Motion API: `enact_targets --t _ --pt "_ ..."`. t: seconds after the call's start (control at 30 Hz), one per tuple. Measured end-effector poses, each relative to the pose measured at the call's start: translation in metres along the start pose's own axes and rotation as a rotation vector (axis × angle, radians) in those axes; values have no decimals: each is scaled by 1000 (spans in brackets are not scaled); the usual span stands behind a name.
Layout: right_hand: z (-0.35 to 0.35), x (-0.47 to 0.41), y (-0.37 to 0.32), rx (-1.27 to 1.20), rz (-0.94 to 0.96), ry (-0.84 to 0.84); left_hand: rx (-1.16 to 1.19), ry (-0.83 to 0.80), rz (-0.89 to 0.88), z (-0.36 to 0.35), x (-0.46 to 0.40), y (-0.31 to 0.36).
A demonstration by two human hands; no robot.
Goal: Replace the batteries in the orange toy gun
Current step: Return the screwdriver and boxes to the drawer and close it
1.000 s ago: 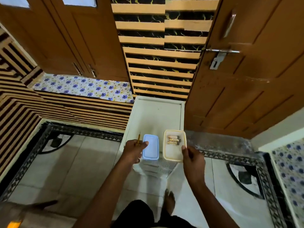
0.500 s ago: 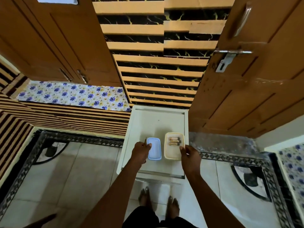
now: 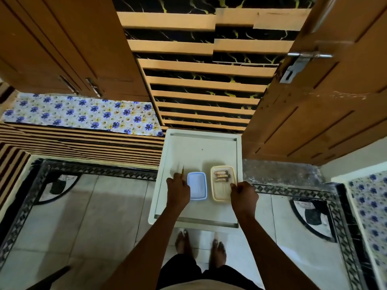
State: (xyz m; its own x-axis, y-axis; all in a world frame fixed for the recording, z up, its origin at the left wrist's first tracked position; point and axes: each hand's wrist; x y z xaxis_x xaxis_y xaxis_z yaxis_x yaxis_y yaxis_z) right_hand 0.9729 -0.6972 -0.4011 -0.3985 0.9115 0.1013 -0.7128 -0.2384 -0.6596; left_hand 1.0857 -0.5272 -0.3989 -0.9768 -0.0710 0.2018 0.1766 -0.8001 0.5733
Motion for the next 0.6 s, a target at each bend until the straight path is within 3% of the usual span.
enact_targets --t 0.27,0.6 --pt "0 7 2 -8 -31 6 -162 50 -188 7 -4 -13" --pt "9 36 15 19 -66 -21 -69 20 -222 6 -9 -25"
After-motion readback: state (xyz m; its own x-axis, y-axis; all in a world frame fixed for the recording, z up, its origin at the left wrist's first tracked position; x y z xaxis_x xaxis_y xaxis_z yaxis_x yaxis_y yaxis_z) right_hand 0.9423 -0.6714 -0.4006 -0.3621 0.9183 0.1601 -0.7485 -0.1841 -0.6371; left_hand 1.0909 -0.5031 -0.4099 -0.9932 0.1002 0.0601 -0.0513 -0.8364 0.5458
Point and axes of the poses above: each hand's wrist, its own x-axis away from the middle knuckle, its own z-axis out of the back of the hand, y = z × x, and after that the axes turned 15 degrees about y, right-handed
